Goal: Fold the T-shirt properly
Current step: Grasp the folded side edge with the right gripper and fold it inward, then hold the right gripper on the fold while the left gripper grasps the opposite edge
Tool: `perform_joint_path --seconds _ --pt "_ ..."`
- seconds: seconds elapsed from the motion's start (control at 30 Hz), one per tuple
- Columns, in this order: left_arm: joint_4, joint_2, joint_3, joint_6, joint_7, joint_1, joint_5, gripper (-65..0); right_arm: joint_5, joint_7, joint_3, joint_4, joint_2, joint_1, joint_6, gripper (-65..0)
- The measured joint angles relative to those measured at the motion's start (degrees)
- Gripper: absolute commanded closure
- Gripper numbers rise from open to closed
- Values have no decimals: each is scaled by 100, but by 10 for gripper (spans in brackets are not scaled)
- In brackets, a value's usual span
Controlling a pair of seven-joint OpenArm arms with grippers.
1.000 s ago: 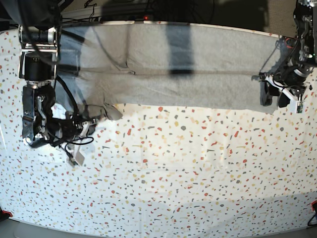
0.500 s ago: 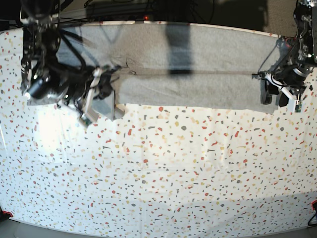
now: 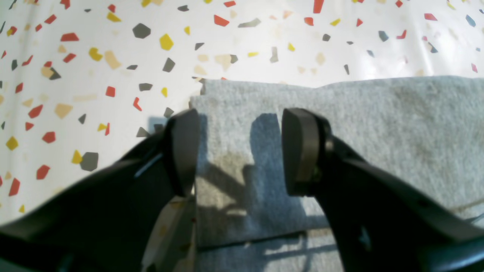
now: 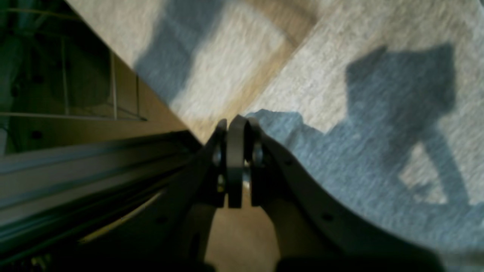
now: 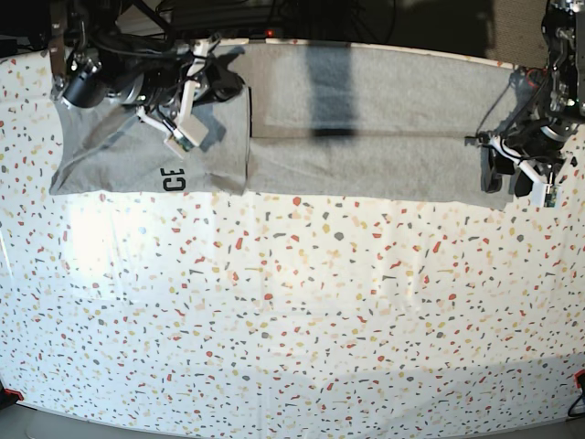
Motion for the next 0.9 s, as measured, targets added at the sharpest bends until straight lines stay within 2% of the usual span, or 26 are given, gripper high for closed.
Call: perform_joint_path --seconds 0.07,0.2,0.3,0.4,0.5,0.67,0.83,0.9 --pt "0 -2 0 0 2 2 -2 -340 -2 -70 0 0 0 -9 0 0" --pt "0 -2 0 0 0 0 -2 -340 7 -302 0 0 9 7 0 -215" --pt "0 0 0 0 0 0 -4 -340 315 -494 0 0 11 7 0 -293" --pt "0 0 0 0 0 2 -2 -340 868 -579 0 0 11 7 0 -294" --pt "0 -2 0 2 0 0 -2 -340 1163 -520 2 0 13 39 7 -294" --pt "0 -46 -63 -17 -144 -2 -81 -340 1126 -273 398 4 11 332 17 -294" --pt "0 -50 -697 -17 -389 212 -815 -340 833 -275 1049 9 11 481 17 -294" --pt "0 -55 -973 -236 -284 374 -874 -340 831 -278 1300 9 11 479 17 -294"
